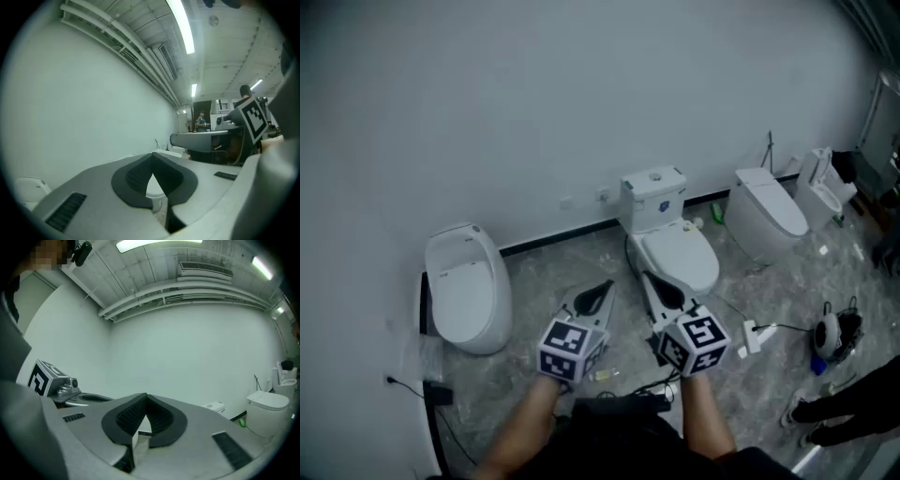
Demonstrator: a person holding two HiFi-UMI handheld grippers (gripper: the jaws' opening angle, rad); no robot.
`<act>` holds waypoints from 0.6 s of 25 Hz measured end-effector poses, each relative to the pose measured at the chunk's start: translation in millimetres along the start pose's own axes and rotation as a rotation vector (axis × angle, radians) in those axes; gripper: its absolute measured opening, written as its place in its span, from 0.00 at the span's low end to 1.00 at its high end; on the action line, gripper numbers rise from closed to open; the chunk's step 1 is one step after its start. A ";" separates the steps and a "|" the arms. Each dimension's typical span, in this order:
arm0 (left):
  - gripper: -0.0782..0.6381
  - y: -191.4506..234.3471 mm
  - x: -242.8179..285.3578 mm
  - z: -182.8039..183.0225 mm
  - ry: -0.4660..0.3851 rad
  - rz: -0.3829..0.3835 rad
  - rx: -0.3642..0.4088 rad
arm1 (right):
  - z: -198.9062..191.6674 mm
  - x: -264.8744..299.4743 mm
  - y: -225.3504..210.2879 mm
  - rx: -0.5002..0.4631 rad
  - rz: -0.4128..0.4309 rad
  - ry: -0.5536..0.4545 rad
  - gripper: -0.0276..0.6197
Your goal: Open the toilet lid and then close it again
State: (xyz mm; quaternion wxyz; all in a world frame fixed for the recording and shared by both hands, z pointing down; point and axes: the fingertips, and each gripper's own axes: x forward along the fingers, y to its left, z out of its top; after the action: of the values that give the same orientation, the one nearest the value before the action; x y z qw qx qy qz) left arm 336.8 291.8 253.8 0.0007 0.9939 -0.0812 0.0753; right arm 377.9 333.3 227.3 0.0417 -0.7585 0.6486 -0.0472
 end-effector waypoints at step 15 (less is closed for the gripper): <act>0.12 3.3 -5.7 -3.0 0.007 0.033 -0.007 | -0.1 1.7 2.3 0.000 0.017 0.002 0.06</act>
State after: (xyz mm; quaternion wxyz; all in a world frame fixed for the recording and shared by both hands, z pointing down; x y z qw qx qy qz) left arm 330.3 289.5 255.9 0.0032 0.9921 -0.0976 0.0784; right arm 375.9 331.2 227.1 0.0414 -0.7529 0.6552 -0.0474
